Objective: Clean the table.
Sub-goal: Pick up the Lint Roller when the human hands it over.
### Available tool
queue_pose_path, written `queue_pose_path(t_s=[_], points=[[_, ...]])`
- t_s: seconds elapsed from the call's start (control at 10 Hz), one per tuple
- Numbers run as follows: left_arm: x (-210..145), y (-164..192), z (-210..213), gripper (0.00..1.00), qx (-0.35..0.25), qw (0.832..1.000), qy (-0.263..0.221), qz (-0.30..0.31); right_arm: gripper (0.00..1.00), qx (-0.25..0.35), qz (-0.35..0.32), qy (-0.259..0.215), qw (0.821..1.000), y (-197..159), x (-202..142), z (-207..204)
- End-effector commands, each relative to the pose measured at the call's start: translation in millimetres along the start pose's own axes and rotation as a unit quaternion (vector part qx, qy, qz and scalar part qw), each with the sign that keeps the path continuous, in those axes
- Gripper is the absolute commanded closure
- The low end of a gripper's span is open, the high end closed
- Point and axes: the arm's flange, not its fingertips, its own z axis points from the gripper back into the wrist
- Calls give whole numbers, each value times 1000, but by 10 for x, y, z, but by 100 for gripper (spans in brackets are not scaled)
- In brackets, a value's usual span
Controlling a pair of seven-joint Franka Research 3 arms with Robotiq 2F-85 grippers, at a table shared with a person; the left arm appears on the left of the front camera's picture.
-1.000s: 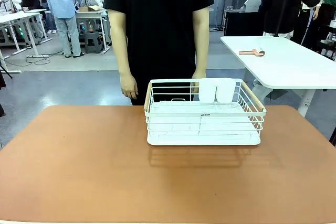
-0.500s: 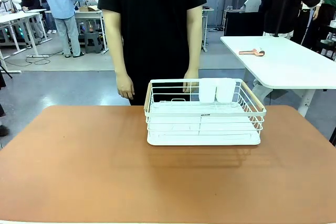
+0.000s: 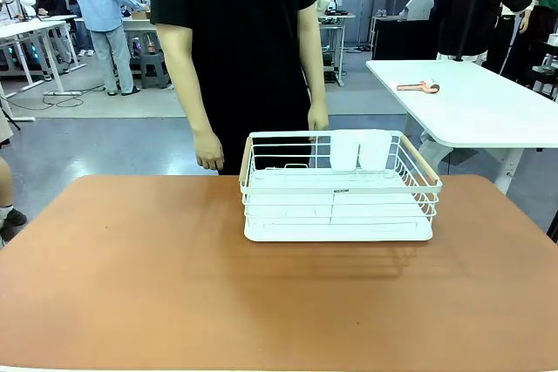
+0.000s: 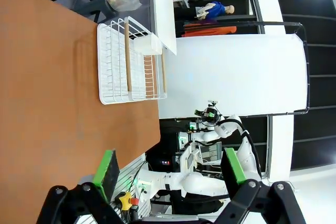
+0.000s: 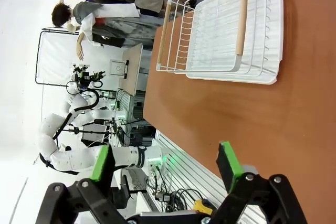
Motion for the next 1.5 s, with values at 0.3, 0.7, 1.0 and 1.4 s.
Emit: queue_pose_path(t_s=[0.3, 0.7, 1.0, 1.4], points=[[-14, -4, 7, 0, -8, 1000, 2, -3, 0, 4, 8, 3, 1000, 15, -1, -5], [-14, -4, 7, 0, -8, 1000, 2, -3, 0, 4, 8, 3, 1000, 15, -1, -5], [-14, -4, 7, 0, -8, 1000, 2, -3, 0, 4, 8, 3, 1000, 15, -1, -5], [-14, -4, 7, 0, -8, 1000, 2, -3, 0, 4, 8, 3, 1000, 15, -1, -5]])
